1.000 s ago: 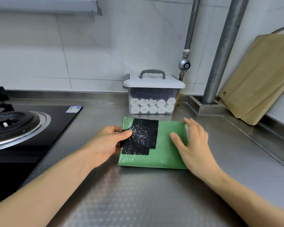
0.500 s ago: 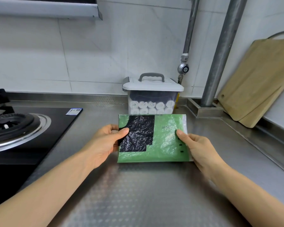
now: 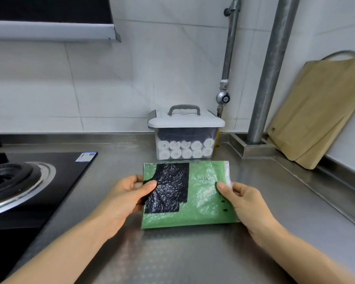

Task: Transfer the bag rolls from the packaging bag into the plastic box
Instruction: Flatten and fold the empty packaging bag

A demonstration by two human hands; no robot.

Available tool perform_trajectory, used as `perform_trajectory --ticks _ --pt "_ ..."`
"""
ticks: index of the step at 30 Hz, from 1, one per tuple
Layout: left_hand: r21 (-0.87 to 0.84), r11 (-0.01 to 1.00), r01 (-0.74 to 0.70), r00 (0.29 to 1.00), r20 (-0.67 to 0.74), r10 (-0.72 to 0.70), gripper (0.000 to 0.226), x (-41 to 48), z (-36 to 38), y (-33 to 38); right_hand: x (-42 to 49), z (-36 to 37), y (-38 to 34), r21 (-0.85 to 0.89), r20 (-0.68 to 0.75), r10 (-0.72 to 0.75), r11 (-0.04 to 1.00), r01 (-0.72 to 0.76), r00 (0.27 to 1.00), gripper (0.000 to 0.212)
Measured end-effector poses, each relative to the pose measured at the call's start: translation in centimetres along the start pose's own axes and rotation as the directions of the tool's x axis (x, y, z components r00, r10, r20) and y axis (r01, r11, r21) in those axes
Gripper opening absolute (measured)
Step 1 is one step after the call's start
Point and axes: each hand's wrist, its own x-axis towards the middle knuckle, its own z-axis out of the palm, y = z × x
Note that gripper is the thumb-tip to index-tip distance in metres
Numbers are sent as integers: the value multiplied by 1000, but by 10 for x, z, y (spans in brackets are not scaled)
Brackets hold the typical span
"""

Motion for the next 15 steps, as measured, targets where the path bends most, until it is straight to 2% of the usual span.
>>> perform_trajectory --ticks 15 --pt "79 996 -50 998 -39 53 9 5 -8 -5 4 10 6 -91 -4 -80 993 79 997 14"
